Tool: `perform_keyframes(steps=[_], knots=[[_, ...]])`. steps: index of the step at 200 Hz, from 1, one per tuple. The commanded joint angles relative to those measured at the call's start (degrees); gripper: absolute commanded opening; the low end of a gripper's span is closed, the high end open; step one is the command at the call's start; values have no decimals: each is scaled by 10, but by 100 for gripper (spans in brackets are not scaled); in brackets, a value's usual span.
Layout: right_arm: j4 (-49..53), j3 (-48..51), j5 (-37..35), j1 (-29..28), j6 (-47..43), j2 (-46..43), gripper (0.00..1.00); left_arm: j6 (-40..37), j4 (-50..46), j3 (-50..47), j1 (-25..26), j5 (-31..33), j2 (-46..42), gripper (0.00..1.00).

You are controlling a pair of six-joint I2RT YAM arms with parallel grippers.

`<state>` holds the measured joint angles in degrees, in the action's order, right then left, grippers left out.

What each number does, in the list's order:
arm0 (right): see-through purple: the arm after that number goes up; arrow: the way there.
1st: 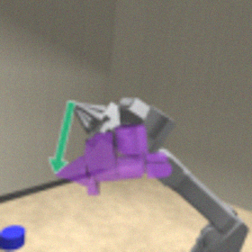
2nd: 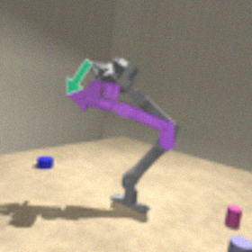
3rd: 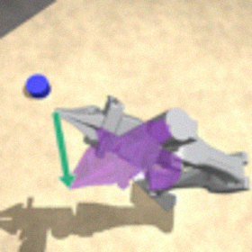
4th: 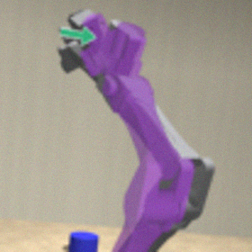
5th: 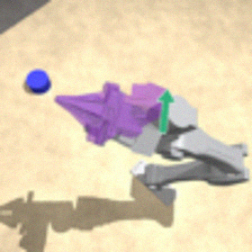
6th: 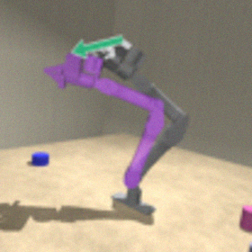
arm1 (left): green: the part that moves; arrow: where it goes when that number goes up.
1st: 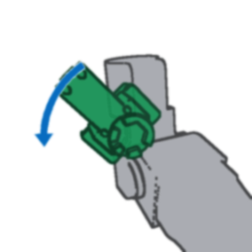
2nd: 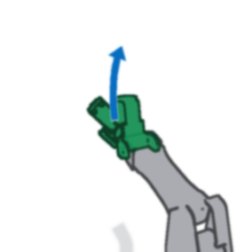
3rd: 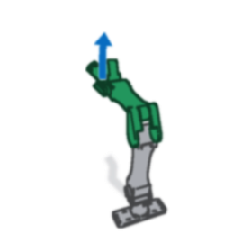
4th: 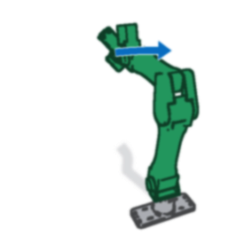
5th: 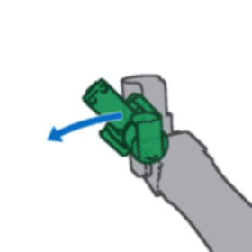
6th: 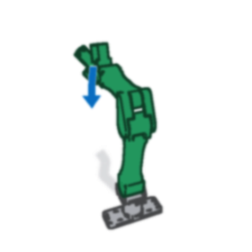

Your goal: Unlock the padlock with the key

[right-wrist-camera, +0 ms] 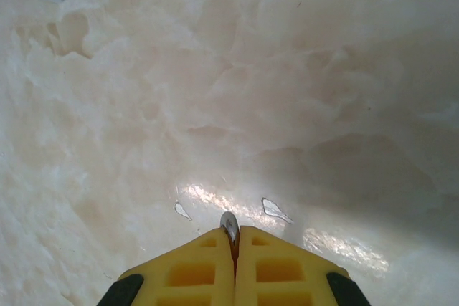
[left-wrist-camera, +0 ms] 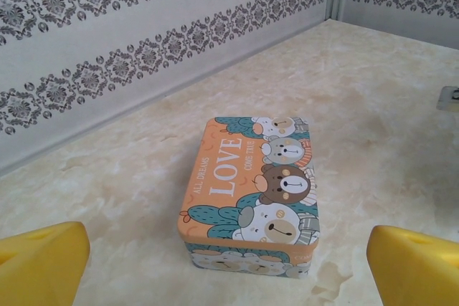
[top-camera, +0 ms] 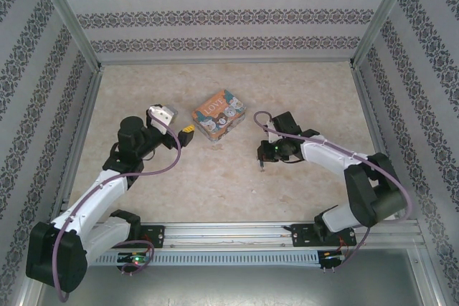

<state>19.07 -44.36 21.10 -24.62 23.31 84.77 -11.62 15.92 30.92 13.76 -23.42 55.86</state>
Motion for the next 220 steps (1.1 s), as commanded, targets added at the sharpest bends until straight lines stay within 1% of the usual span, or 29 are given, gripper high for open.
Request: perform_keyframes(steps=[1, 51, 175, 220], knots=[[4, -21, 19, -8, -15, 21, 0, -16, 30, -10, -6, -18, -6, 99], [-32, -15, 36, -10, -1, 48, 0, -17, 38, -12, -6, -12, -3, 99], [-67, -11, 46, -15, 15, 101, 0, -18, 46, -16, -6, -5, 1, 99], [-68, -6, 44, -15, 16, 103, 4, -20, 47, -17, -6, -1, 2, 99]])
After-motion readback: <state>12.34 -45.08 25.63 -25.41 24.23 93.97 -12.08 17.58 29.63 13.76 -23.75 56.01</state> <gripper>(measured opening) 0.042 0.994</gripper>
